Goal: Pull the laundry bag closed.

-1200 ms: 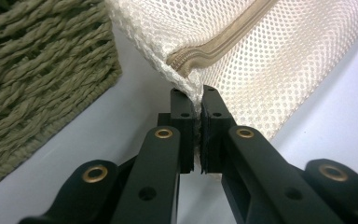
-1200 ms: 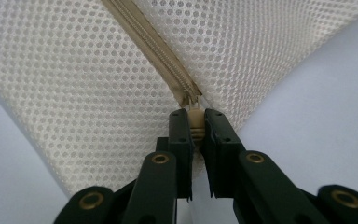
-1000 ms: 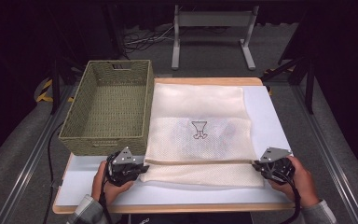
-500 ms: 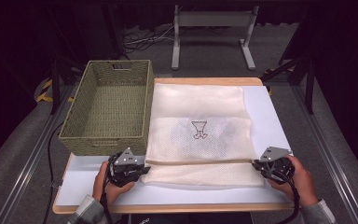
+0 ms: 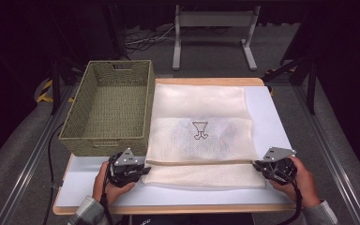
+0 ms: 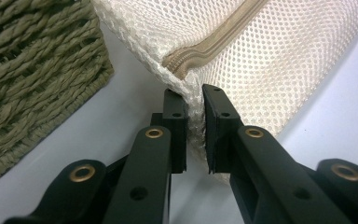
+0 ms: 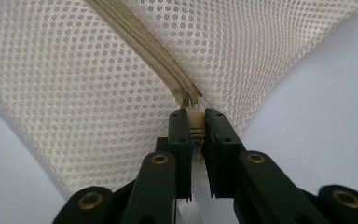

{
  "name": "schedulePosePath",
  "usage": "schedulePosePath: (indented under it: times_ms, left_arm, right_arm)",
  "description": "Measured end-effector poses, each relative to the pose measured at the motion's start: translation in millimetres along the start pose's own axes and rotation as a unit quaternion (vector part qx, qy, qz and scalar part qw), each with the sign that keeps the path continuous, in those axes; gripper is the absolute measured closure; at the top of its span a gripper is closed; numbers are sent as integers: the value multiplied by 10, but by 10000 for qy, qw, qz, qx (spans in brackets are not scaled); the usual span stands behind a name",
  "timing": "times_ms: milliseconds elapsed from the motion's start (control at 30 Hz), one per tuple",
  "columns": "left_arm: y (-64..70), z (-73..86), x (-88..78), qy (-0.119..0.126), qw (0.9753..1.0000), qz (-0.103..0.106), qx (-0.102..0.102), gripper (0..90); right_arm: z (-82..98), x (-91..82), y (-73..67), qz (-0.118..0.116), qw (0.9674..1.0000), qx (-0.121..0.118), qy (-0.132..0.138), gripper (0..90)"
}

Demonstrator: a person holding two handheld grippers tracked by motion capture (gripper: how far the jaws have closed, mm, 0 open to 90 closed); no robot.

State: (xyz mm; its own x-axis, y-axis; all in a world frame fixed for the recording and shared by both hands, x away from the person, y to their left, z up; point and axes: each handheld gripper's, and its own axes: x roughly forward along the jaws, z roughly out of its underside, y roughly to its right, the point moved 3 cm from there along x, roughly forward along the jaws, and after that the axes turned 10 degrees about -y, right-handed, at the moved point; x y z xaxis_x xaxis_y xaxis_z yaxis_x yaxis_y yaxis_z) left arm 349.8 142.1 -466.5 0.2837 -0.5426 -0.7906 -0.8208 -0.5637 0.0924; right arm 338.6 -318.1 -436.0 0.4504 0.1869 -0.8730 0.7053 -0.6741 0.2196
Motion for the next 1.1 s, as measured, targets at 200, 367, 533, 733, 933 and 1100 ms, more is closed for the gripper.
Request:
schedulePosePath:
  times_ms: [200, 367, 533, 733, 933, 1100]
  left_arm:
    - [26, -9, -45, 81, 10000, -22, 45, 775]
    - [38, -12, -89, 130, 9998, -43, 127, 737]
    - [43, -7, -147, 207, 9995, -36, 224, 673]
    - [32, 18, -192, 208, 9994, -125, 263, 597]
    - [7, 32, -213, 224, 9991, -255, 247, 546]
    - [-15, 31, -202, 212, 9987, -438, 176, 416]
  right_arm:
    - [-11, -52, -6, -136, 9997, 89, 201, 811]
    - [-27, -68, -34, -208, 9995, 18, 249, 809]
    - [-45, -99, -43, -300, 9985, 84, 454, 796]
    - [-83, -131, -100, -455, 9962, -82, 743, 750]
    - [-101, -116, -116, -492, 9951, -51, 859, 668]
    - [-108, -70, -121, -471, 9949, 5, 892, 563]
